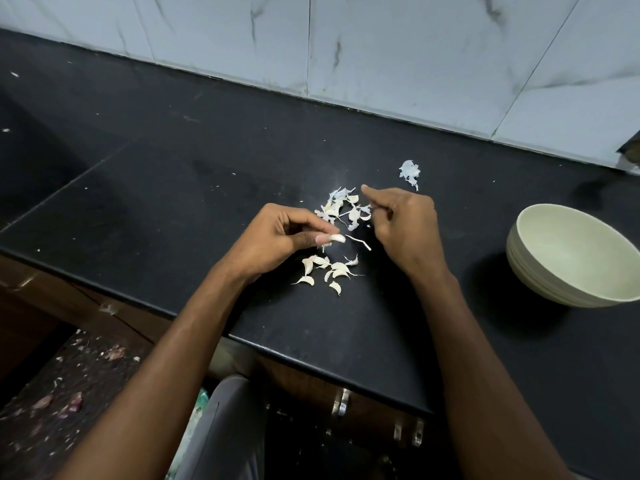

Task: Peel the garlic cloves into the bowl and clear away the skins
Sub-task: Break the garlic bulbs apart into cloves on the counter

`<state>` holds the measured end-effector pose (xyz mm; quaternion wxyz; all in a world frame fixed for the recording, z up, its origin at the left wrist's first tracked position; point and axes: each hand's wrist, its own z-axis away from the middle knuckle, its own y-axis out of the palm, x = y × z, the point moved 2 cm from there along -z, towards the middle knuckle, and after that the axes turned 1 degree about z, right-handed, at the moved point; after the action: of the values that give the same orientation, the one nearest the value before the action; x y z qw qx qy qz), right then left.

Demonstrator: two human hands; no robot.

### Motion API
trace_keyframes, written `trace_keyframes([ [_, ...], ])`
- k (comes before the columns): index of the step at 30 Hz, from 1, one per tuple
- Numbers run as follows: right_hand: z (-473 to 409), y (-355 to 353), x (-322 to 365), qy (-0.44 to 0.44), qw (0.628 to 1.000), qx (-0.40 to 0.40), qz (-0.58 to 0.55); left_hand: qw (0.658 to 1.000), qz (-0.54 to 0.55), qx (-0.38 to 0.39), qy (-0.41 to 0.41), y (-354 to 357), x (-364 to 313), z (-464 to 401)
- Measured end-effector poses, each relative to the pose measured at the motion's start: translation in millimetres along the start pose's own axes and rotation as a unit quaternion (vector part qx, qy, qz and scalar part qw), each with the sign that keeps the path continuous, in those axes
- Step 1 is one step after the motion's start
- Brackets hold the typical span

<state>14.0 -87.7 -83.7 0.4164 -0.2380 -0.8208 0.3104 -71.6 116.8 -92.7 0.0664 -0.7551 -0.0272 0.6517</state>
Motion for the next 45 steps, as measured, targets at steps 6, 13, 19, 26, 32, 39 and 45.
trace_keyframes([
  [6,2.4,-10.2,1.5,0.013,0.999,-0.039,-0.007,0.999,0.028,0.032,-0.007,0.5,-5.7,2.4],
  [13,-12.9,-19.0,6.2,0.0,0.992,-0.03,-0.123,0.994,0.007,-0.113,0.008,-3.4,2.4,-8.4],
  [19,-45.6,-8.4,-3.3,-0.044,0.992,0.105,-0.046,0.975,-0.079,-0.209,0.002,-19.0,5.8,-39.1],
  [26,-35.7,8.5,-12.4,-0.071,0.987,0.146,0.0,0.964,-0.256,-0.072,-0.017,-13.4,11.6,-49.6],
  [32,-36.2,20.5,-3.3,-0.096,0.982,0.161,-0.006,0.968,-0.237,-0.08,0.019,-12.0,14.7,-48.2],
  [39,-33.7,23.8,-2.8,-0.098,0.979,0.175,0.017,0.968,-0.227,-0.111,0.007,-14.5,18.1,-46.0],
  [45,-33.7,27.1,2.0,-0.112,0.977,0.183,0.008,0.979,-0.17,-0.116,0.009,-16.5,19.7,-46.6],
])
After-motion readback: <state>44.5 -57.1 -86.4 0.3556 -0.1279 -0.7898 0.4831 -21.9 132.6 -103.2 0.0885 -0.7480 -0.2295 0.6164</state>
